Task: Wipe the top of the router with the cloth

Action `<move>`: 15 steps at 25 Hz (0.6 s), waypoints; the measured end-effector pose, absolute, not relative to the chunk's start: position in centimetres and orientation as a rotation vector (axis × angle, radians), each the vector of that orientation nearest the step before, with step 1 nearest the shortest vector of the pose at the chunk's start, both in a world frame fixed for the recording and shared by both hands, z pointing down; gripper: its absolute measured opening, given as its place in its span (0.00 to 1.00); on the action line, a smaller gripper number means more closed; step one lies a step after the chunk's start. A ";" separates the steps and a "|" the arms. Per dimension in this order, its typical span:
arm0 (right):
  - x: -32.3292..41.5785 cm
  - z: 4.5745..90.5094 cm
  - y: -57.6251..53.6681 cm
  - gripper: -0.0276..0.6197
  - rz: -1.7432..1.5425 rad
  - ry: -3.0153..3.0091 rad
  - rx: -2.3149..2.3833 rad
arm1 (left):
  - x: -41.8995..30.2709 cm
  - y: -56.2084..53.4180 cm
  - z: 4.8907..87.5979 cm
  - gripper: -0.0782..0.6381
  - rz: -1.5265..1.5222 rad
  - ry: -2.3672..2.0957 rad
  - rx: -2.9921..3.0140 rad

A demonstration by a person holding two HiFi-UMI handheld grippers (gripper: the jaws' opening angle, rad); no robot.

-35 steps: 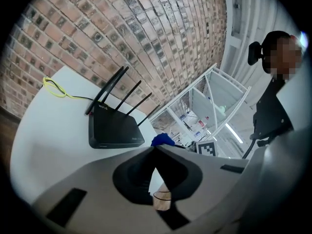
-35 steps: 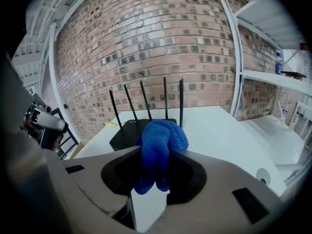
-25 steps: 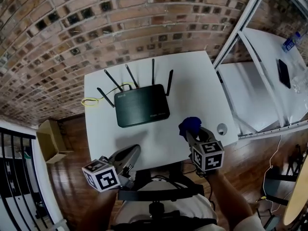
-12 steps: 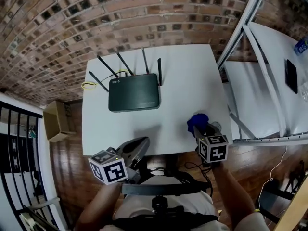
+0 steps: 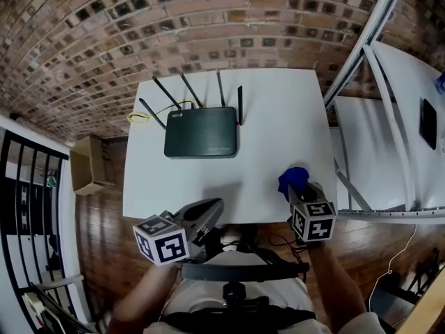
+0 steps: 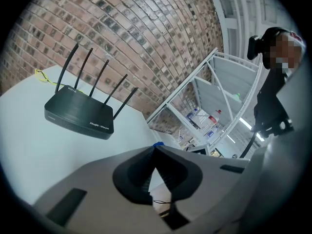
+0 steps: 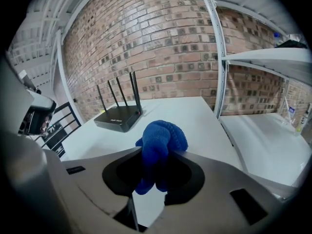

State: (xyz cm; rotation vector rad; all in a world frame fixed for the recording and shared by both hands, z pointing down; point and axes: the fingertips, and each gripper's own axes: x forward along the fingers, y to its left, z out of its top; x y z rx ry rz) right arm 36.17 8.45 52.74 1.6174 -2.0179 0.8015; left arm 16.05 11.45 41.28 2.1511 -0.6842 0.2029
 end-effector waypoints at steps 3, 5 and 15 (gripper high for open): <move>37.2 54.0 8.9 0.22 0.864 -1.974 1.610 | 16.1 11.3 41.2 0.12 0.201 -0.687 2.150; 37.7 54.7 9.4 0.21 0.893 -1.949 1.606 | 16.0 11.2 41.2 0.12 0.203 -0.685 2.151; 39.3 55.9 10.7 0.21 0.939 -1.906 1.628 | 15.8 11.7 41.4 0.12 0.216 -0.682 2.158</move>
